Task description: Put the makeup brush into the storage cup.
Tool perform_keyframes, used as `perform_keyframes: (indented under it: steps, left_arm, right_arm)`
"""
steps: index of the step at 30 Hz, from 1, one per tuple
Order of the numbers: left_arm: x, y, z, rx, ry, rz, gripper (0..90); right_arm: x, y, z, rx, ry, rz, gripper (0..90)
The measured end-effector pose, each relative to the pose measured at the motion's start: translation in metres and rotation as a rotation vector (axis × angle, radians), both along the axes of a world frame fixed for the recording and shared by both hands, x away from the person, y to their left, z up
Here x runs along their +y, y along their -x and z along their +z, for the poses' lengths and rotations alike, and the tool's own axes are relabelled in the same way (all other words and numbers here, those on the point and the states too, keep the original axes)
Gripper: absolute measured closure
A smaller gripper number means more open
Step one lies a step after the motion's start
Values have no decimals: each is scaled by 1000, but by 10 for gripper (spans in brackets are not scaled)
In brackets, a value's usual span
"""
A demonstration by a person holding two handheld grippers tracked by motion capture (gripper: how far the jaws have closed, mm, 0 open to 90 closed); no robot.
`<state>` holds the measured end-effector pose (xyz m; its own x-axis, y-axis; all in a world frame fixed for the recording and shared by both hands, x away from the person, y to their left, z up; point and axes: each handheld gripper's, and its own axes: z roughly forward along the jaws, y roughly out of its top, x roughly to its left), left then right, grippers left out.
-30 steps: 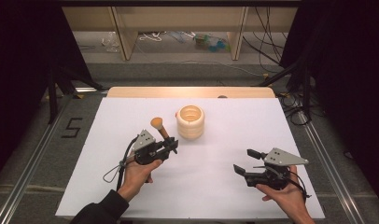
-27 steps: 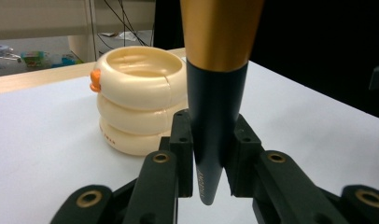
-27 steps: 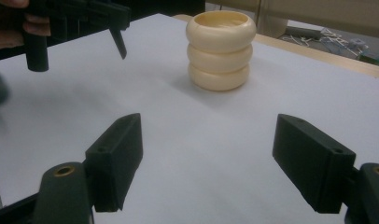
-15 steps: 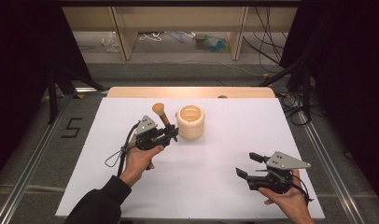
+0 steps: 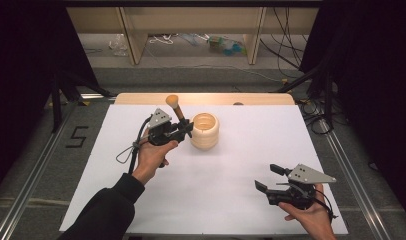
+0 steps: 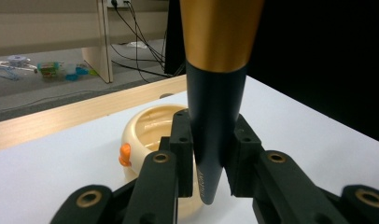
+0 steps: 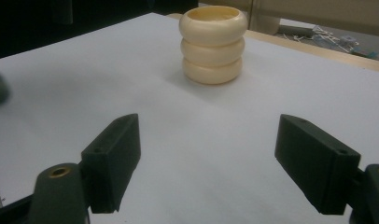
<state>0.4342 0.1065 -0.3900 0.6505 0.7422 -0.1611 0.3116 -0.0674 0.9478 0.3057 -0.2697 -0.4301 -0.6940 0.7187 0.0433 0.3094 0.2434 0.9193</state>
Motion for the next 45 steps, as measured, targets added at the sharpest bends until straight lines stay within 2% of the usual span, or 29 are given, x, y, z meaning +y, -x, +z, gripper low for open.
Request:
perform_keyframes:
  steps: [1,3,4,6,7,8,9,12,14,15,18,19,20,21,22,23,26,31,33,34,35,37,43,45]
  left_arm:
    - [-1,-2,1,-1,-1,1,754]
    - [-3,-5,4,-8,-3,3,754]
    - [-3,-6,5,-8,-8,2,754]
    - [-5,-9,6,-5,-10,5,754]
    - [-7,-10,6,-2,-6,6,754]
    - [-8,-12,7,-7,-16,4,754]
    - [-10,-13,7,-9,-21,4,754]
    - [-14,-18,9,-9,-12,9,754]
    - [-16,-21,10,-10,-25,7,754]
    - [-18,-22,10,-12,-24,5,754]
    - [-23,-27,12,-13,-39,1,754]
    - [-24,-28,12,-15,-37,2,754]
    - [-26,-30,11,-13,-41,6,754]
    - [-27,-32,11,-10,-46,7,754]
    - [-28,-34,10,-7,-44,8,754]
    - [-30,-37,9,-5,-53,6,754]
    - [-34,-43,5,-12,-74,6,754]
    - [-40,-51,-2,-4,-86,12,753]
    - [-41,-54,-5,-12,-108,22,753]
    - [-42,-56,-8,-4,-104,22,754]
    - [-42,-58,-10,4,-105,25,753]
    - [-42,-60,-13,11,-118,26,754]
    - [-44,-65,-19,7,-118,28,753]
    - [-45,-66,-21,18,-110,34,753]
  right_arm:
    - [-2,2,2,37,27,-6,228]
    - [-1,1,0,24,-9,-5,224]
    - [-2,1,0,3,8,-8,223]
    - [-3,2,0,5,12,0,218]
    - [-2,4,0,26,18,-4,215]
    - [-3,4,0,18,27,-4,213]
    - [-1,4,-1,3,15,-1,212]
    - [1,5,-2,20,15,8,212]
    - [1,5,-2,24,21,10,213]
    - [1,4,-2,6,27,18,213]
    - [1,5,-1,22,40,17,215]
    - [2,4,-3,8,30,26,216]
    - [1,5,-2,16,43,20,216]
    - [4,4,-4,19,6,36,217]
    - [3,3,-4,3,24,32,217]
    - [2,5,-2,16,51,23,217]
    - [2,5,-3,18,48,26,218]
    - [3,4,-3,27,46,37,219]
    - [4,5,-4,30,35,39,219]
    - [4,5,-3,32,40,39,219]
    - [5,3,-5,15,15,47,219]
    - [5,3,-5,2,18,47,219]
    - [4,3,-5,14,36,48,221]
    - [5,4,-4,15,40,45,222]
